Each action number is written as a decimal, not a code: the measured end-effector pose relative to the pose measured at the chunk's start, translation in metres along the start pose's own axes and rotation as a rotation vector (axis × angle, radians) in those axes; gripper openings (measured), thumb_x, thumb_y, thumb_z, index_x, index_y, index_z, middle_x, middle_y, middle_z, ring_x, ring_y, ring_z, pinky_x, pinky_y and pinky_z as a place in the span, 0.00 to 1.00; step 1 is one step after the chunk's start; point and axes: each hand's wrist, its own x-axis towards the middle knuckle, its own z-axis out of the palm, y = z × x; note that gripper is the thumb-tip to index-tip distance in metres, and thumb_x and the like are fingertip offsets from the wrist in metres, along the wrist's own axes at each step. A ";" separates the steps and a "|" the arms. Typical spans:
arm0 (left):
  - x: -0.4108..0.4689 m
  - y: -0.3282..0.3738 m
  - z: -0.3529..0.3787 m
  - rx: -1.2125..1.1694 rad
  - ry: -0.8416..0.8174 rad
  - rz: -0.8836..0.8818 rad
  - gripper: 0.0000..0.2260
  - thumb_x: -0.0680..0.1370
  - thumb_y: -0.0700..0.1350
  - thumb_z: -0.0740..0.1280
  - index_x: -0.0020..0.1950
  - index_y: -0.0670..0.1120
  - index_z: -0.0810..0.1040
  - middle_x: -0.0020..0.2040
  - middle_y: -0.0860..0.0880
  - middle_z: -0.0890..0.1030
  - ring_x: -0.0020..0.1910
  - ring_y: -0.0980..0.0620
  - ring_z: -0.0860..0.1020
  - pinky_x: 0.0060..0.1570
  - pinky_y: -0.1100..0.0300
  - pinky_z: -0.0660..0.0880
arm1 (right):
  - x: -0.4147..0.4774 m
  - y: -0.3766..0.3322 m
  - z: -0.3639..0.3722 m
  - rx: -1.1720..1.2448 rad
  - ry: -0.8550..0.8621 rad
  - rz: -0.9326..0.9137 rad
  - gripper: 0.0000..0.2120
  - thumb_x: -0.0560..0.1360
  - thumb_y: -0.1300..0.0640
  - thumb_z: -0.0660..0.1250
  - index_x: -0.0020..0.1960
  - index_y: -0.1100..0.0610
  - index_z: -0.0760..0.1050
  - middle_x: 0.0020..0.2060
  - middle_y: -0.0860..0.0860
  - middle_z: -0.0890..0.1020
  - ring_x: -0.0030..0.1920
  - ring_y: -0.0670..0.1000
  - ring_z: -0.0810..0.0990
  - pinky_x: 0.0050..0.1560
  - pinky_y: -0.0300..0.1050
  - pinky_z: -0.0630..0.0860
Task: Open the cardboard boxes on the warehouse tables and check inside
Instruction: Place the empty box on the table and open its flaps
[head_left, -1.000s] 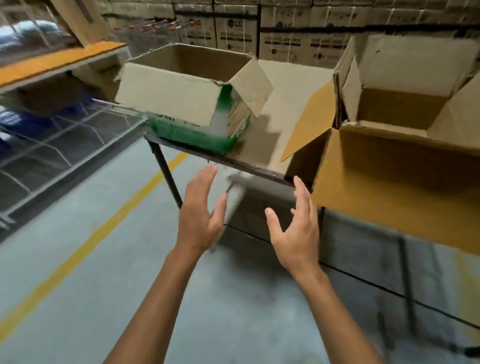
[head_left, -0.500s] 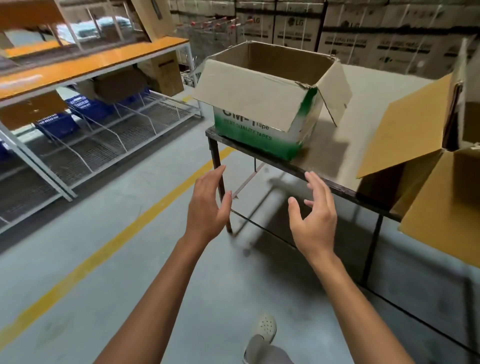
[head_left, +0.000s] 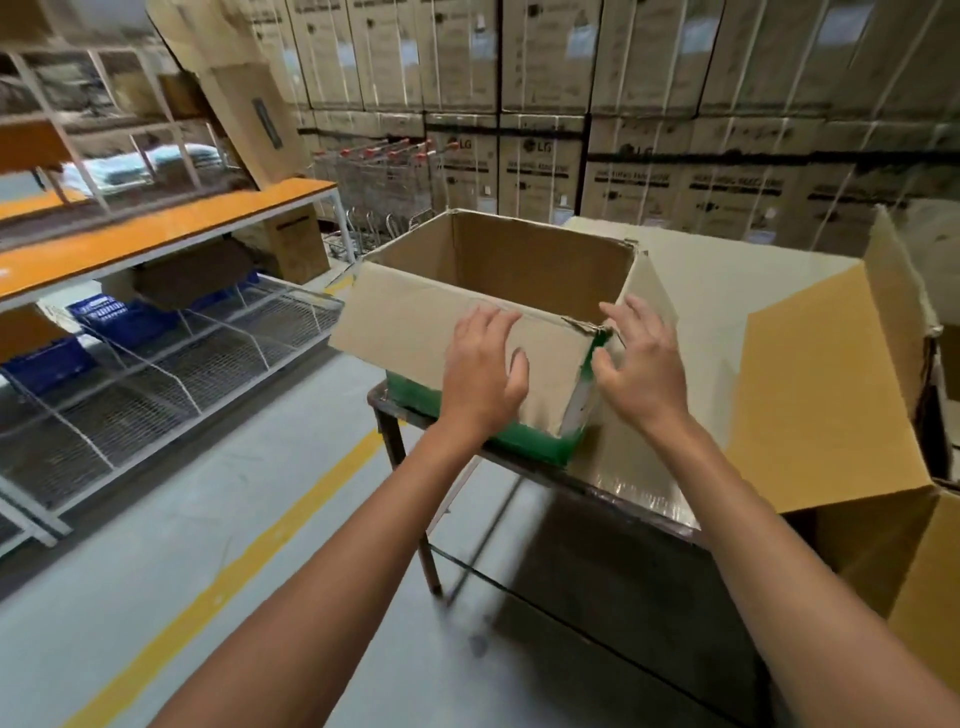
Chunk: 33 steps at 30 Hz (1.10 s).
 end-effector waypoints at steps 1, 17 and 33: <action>0.014 -0.003 0.009 -0.037 -0.008 -0.089 0.22 0.78 0.44 0.64 0.72 0.42 0.71 0.68 0.42 0.73 0.70 0.44 0.67 0.73 0.47 0.64 | 0.017 0.005 0.003 -0.130 -0.128 -0.014 0.29 0.74 0.54 0.67 0.75 0.51 0.68 0.78 0.57 0.61 0.77 0.60 0.58 0.75 0.56 0.59; 0.130 -0.053 0.090 -0.436 -0.109 -0.652 0.46 0.75 0.53 0.73 0.82 0.47 0.44 0.81 0.45 0.48 0.77 0.36 0.58 0.72 0.42 0.64 | 0.053 -0.010 0.068 -0.367 -0.254 0.059 0.29 0.74 0.56 0.66 0.73 0.41 0.67 0.67 0.51 0.70 0.76 0.60 0.53 0.69 0.64 0.64; 0.276 -0.201 0.065 -0.673 -0.611 -0.336 0.28 0.68 0.25 0.61 0.63 0.46 0.80 0.53 0.49 0.84 0.48 0.50 0.82 0.40 0.61 0.79 | 0.128 0.005 0.081 -0.473 0.094 0.483 0.16 0.79 0.43 0.60 0.55 0.49 0.82 0.57 0.50 0.81 0.61 0.54 0.73 0.61 0.58 0.67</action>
